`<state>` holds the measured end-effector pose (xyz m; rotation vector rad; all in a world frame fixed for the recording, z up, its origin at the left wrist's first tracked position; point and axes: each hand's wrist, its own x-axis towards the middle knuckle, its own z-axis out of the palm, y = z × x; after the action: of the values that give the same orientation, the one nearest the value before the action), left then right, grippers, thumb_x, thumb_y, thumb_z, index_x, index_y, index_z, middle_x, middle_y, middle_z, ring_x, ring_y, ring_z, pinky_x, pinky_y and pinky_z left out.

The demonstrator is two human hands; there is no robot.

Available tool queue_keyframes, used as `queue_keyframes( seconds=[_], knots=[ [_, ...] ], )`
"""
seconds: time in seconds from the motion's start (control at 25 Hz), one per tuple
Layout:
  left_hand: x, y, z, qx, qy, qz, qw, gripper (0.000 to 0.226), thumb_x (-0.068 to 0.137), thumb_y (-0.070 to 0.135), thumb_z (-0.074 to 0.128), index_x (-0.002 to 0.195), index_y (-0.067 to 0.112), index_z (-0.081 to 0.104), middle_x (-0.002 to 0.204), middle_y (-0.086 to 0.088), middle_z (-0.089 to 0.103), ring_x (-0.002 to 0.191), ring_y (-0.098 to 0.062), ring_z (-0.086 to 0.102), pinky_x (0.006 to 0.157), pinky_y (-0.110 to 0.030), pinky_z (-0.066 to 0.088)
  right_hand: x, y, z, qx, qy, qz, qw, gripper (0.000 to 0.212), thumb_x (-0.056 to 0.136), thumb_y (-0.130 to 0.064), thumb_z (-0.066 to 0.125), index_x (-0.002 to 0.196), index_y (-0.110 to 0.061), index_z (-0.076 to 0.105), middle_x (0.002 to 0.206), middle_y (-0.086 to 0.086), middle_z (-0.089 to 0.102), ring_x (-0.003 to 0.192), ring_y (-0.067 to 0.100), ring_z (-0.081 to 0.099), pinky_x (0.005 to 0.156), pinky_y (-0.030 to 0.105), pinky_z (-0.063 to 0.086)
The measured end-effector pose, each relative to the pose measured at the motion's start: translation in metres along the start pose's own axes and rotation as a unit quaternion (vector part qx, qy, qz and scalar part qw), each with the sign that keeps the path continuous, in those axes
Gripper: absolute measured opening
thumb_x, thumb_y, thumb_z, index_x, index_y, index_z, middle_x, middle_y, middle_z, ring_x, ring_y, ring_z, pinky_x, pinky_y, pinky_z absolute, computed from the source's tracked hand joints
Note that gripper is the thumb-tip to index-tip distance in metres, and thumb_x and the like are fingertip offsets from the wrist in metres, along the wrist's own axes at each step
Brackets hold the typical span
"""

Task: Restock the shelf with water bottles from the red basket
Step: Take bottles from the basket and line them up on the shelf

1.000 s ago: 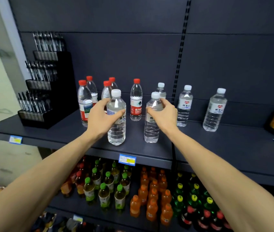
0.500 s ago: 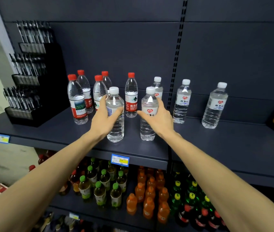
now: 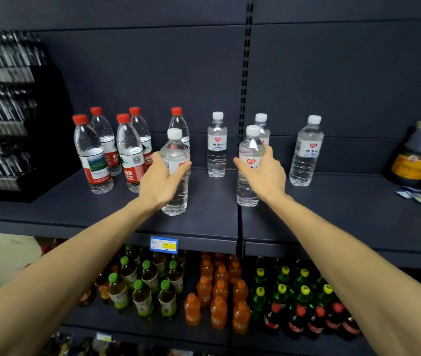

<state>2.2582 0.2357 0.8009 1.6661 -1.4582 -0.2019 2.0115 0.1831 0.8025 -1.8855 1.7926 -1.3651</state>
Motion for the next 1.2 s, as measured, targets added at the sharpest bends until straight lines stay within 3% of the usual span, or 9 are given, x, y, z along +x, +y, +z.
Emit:
queue_keyframes(
  seconds=[0.12,0.28,0.48,0.8,0.96,1.04,1.08,1.2],
  knots=[
    [0.002,0.019,0.014,0.000,-0.009,0.021,1.000,0.068,0.092,0.065,0.058,0.127,0.010,0.041,0.109,-0.001,0.067,0.098,-0.027,0.066,0.078,-0.037,0.046,0.011,0.027,-0.020,0.022,0.026,0.041,0.999,0.073,0.083,-0.065,0.067,0.135,-0.019,0.046,0.110,-0.001,0.071,0.105,0.026,0.067,0.089,0.041,0.053],
    [0.006,0.045,0.032,-0.027,-0.021,0.045,0.998,0.066,0.093,0.065,0.058,0.128,0.012,0.040,0.112,0.000,0.068,0.101,-0.026,0.064,0.086,-0.040,0.049,0.021,0.055,-0.053,-0.006,0.035,0.046,0.998,0.066,0.084,-0.060,0.069,0.132,-0.021,0.048,0.110,-0.003,0.070,0.105,0.024,0.065,0.086,0.036,0.046],
    [0.008,0.073,0.059,-0.047,-0.044,0.048,0.997,0.064,0.091,0.067,0.058,0.123,0.014,0.042,0.088,0.011,0.059,0.089,-0.021,0.061,0.075,-0.035,0.042,0.029,0.084,-0.082,-0.020,0.043,0.073,0.996,0.071,0.083,-0.055,0.070,0.138,-0.019,0.045,0.110,0.001,0.070,0.102,0.028,0.065,0.086,0.038,0.048],
    [-0.001,0.082,0.077,-0.070,-0.060,0.067,0.993,0.067,0.094,0.061,0.060,0.136,0.012,0.040,0.106,0.013,0.060,0.101,-0.017,0.063,0.082,-0.033,0.044,0.039,0.097,-0.093,0.018,0.023,0.099,0.995,0.066,0.079,-0.047,0.072,0.134,-0.021,0.045,0.105,-0.003,0.066,0.096,0.026,0.064,0.081,0.035,0.048],
    [-0.003,0.085,0.079,-0.068,-0.068,0.072,0.993,0.071,0.093,0.062,0.060,0.138,0.011,0.038,0.104,0.014,0.060,0.101,-0.017,0.065,0.085,-0.035,0.049,0.044,0.104,-0.097,0.055,0.004,0.122,0.991,0.084,0.077,-0.051,0.077,0.145,-0.021,0.038,0.120,-0.003,0.064,0.114,0.027,0.063,0.088,0.036,0.049],
    [-0.003,0.088,0.080,-0.077,-0.069,0.070,0.992,0.071,0.093,0.061,0.061,0.139,0.011,0.037,0.103,0.019,0.059,0.103,-0.017,0.064,0.089,-0.036,0.050,0.040,0.103,-0.094,0.054,0.046,0.117,0.991,0.105,0.075,-0.056,0.079,0.156,-0.016,0.025,0.148,0.004,0.050,0.137,0.028,0.048,0.106,0.044,0.044],
    [-0.002,0.089,0.081,-0.085,-0.069,0.069,0.992,0.071,0.093,0.061,0.061,0.139,0.012,0.037,0.104,0.020,0.058,0.105,-0.016,0.064,0.091,-0.037,0.050,0.035,0.101,-0.093,0.040,0.099,0.085,0.991,0.106,0.077,-0.055,0.078,0.158,-0.014,0.024,0.157,0.006,0.039,0.145,0.027,0.038,0.113,0.046,0.039],
    [-0.003,0.090,0.080,-0.101,-0.075,0.066,0.990,0.070,0.093,0.061,0.061,0.139,0.014,0.037,0.106,0.024,0.056,0.108,-0.017,0.063,0.095,-0.038,0.050,0.019,0.088,-0.096,-0.025,0.267,-0.114,0.957,0.072,0.087,-0.036,0.068,0.149,-0.007,0.043,0.160,0.010,0.035,0.145,0.028,0.036,0.113,0.041,0.034]
  ],
)
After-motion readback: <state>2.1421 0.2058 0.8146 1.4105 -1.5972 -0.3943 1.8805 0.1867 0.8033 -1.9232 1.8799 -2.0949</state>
